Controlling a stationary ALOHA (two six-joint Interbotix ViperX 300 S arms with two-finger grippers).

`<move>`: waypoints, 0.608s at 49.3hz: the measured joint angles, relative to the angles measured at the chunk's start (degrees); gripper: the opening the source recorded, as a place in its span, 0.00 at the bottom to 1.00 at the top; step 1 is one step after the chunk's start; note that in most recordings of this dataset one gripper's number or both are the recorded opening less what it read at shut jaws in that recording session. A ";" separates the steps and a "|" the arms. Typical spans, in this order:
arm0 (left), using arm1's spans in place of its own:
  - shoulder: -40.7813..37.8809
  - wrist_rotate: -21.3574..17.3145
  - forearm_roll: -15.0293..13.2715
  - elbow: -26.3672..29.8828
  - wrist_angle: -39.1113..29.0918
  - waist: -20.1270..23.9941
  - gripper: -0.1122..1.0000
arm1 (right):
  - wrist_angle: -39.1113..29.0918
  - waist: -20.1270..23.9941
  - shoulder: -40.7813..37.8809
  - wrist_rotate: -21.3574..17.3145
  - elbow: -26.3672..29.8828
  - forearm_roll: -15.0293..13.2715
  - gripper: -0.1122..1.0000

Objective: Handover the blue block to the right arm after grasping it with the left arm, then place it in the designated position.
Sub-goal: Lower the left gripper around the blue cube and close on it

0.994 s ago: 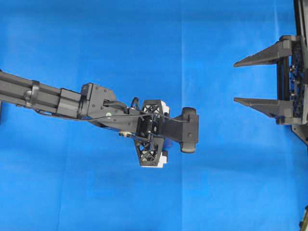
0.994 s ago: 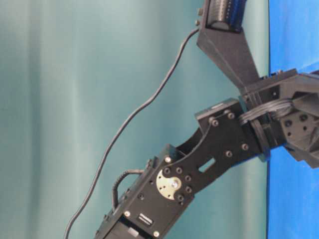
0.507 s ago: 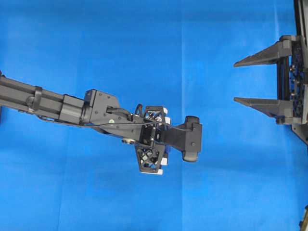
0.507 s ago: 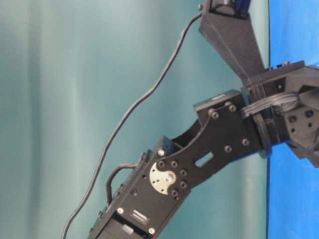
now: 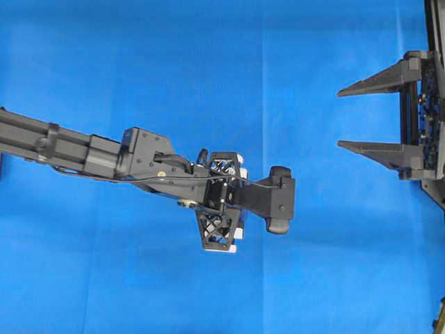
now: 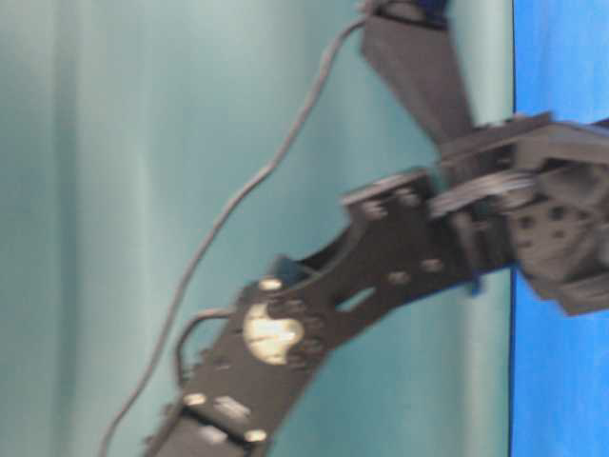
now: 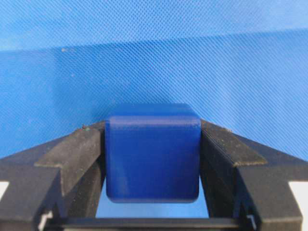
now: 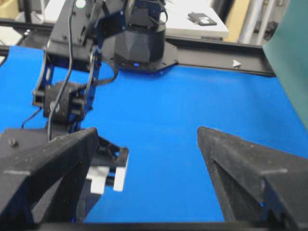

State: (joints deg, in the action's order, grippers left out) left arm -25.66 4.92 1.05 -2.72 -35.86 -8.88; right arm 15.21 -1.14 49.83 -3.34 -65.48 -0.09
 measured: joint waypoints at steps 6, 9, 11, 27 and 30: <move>3.78 0.09 0.00 0.62 -2.64 0.00 0.54 | 0.00 0.00 0.09 0.00 0.00 0.00 0.99; 5.71 0.09 0.00 0.97 -3.60 0.00 0.54 | 0.00 0.00 0.00 0.00 0.00 0.00 0.99; 6.77 0.26 0.00 0.97 -4.04 -0.09 0.54 | 0.00 0.00 0.00 0.00 0.00 -0.09 0.99; 14.06 0.18 0.00 1.32 -5.98 -0.09 0.54 | 0.00 0.00 0.00 0.00 0.00 0.00 0.99; 14.85 0.18 0.00 1.49 -6.94 -0.09 0.54 | 0.00 0.00 0.00 0.00 0.00 -0.09 0.99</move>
State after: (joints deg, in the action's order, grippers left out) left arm -10.81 5.10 1.05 -1.23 -42.80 -8.96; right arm 15.21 -1.14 49.83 -3.34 -65.48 -0.18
